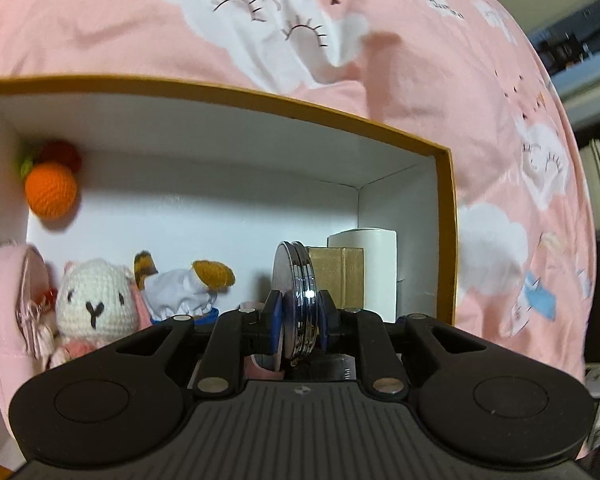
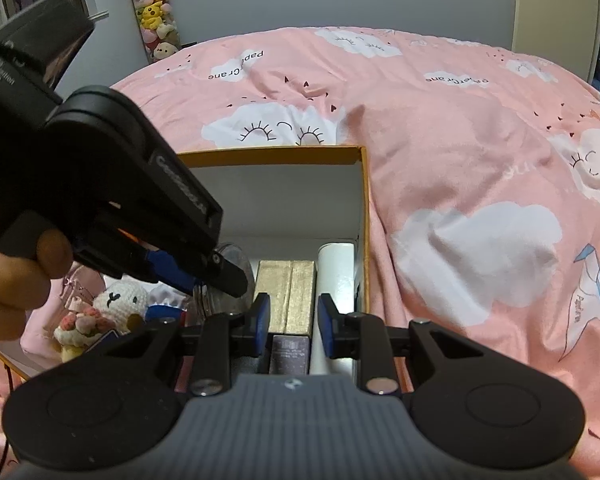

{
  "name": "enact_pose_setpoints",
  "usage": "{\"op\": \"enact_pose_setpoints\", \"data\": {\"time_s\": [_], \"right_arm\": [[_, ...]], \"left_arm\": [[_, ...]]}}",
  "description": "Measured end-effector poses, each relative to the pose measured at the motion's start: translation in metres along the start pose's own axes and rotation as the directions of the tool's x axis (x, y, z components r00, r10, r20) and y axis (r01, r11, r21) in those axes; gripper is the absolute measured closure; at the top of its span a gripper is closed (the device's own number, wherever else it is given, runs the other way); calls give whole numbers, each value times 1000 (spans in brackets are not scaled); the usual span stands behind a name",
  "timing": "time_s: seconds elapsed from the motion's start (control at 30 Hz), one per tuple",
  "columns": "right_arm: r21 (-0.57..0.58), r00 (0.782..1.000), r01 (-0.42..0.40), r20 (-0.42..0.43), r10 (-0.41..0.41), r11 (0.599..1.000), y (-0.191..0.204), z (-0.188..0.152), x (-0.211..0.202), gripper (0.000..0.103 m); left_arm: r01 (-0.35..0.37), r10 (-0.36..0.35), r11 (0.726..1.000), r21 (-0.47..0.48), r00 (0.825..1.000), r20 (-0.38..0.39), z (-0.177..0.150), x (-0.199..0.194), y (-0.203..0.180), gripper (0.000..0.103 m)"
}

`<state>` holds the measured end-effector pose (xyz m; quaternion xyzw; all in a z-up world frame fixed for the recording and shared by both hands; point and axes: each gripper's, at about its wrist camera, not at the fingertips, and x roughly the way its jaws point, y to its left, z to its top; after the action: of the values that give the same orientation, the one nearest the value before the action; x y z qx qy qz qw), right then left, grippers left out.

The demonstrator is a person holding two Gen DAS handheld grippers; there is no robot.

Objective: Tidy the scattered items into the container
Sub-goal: 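Open the right tool to release the card holder while the left tool sets the compact down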

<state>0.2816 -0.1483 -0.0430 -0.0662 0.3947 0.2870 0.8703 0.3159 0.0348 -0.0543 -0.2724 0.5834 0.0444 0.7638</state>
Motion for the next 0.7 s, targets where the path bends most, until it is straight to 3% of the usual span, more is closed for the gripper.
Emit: {"op": "enact_pose_setpoints", "data": {"time_s": [0.27, 0.43, 0.7], "right_arm": [[-1, 1000, 7, 3, -7, 1000, 2, -2, 1, 74], [-2, 1000, 1, -4, -1, 1000, 5, -2, 2, 74], [0, 1000, 5, 3, -5, 1000, 4, -3, 1, 74]], "left_arm": [[-24, 25, 999, 31, 1000, -11, -1, 16, -1, 82], [-6, 7, 1000, 24, 999, -50, 4, 18, 1, 80], [13, -12, 999, 40, 999, -47, 3, 14, 3, 80]]}}
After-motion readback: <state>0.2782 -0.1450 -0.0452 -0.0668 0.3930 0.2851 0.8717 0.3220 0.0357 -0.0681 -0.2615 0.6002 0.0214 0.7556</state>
